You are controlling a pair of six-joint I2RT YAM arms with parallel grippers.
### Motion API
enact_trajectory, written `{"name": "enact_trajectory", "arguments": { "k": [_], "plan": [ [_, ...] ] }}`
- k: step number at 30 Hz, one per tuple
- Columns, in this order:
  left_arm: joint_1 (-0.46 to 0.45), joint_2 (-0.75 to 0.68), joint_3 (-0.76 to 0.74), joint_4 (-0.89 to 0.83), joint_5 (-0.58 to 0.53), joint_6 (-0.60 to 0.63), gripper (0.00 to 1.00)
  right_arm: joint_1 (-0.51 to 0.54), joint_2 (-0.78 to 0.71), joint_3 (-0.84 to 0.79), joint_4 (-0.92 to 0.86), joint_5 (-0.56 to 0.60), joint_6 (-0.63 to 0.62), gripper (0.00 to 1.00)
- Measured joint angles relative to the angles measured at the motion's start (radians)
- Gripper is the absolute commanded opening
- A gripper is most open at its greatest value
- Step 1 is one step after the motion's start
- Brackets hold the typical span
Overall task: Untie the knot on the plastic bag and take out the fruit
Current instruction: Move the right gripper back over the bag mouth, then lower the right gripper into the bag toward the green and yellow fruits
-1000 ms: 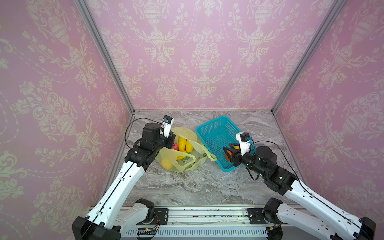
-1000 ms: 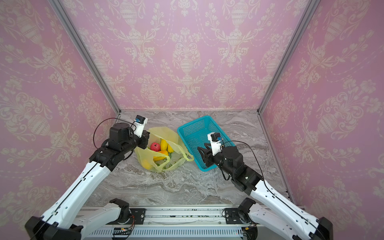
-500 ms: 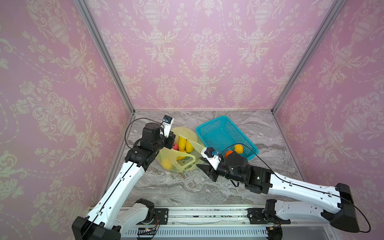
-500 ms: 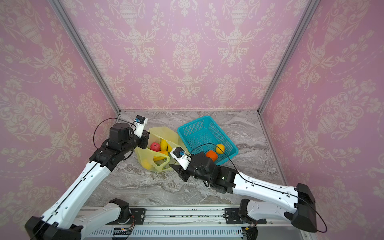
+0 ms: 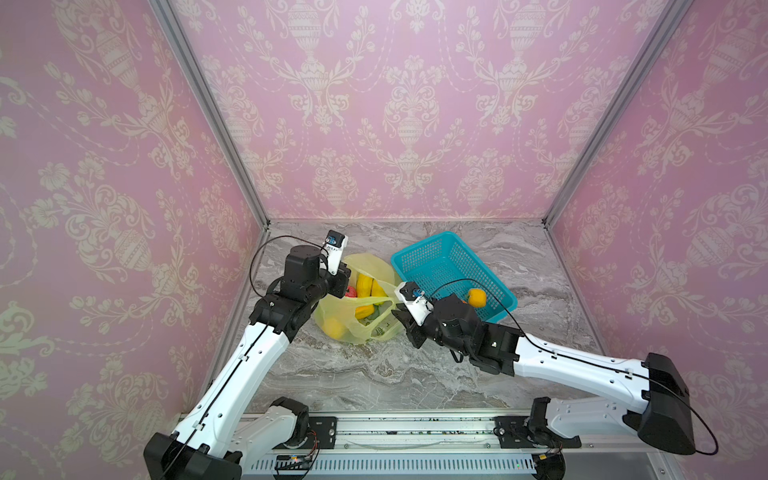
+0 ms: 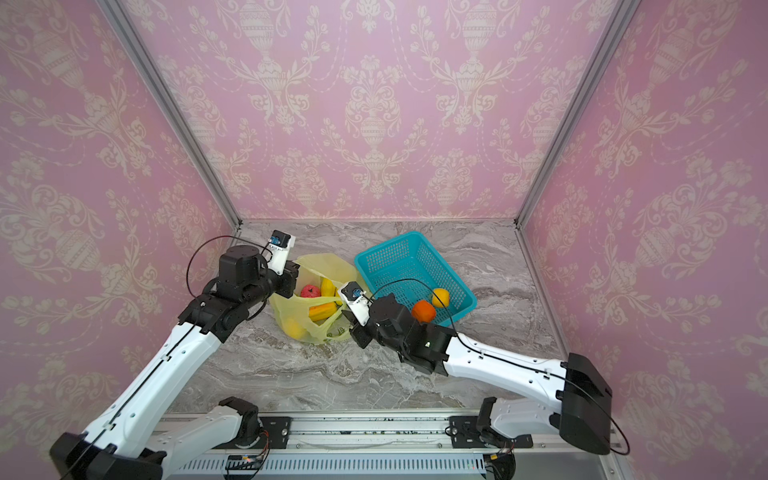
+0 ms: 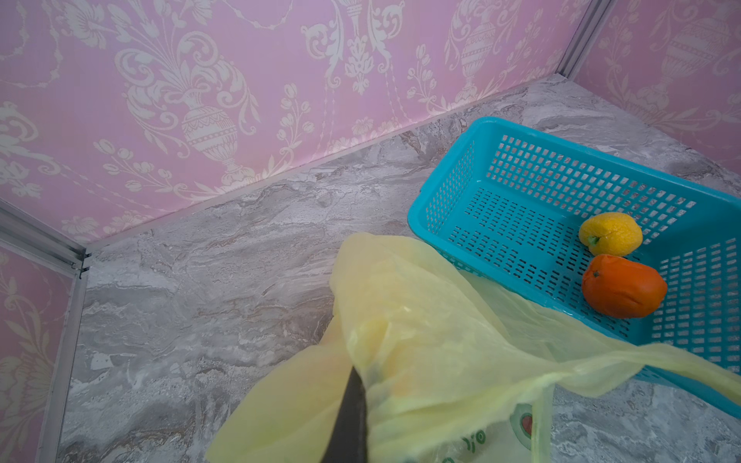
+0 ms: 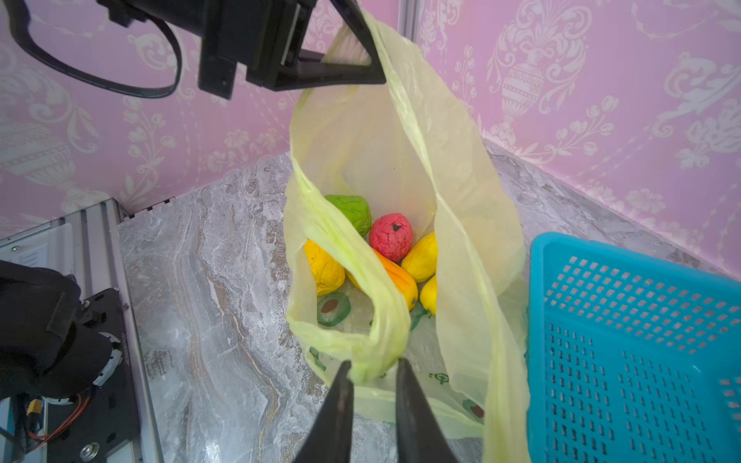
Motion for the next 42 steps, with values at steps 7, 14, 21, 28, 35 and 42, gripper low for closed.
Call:
{"name": "enact_trajectory", "arguments": {
  "k": [7, 14, 21, 28, 35, 42],
  "plan": [
    [0.0, 0.0, 0.0, 0.0, 0.0, 0.0, 0.0, -0.054, -0.084, -0.085, 0.046, -0.086, -0.036, 0.16],
    [0.0, 0.0, 0.0, 0.0, 0.0, 0.0, 0.0, -0.058, 0.0, -0.072, 0.045, -0.124, -0.071, 0.13],
    [0.0, 0.0, 0.0, 0.0, 0.0, 0.0, 0.0, -0.058, 0.282, 0.109, 0.021, -0.141, -0.05, 0.15],
    [0.0, 0.0, 0.0, 0.0, 0.0, 0.0, 0.0, -0.058, 0.472, 0.238, 0.017, -0.173, 0.02, 0.48],
    [0.0, 0.0, 0.0, 0.0, 0.0, 0.0, 0.0, -0.058, 0.635, 0.363, 0.023, -0.204, 0.082, 0.59],
    [0.006, 0.0, 0.0, 0.0, 0.003, 0.0, 0.0, -0.058, 0.76, 0.449, 0.024, -0.224, 0.126, 0.68]
  ]
}}
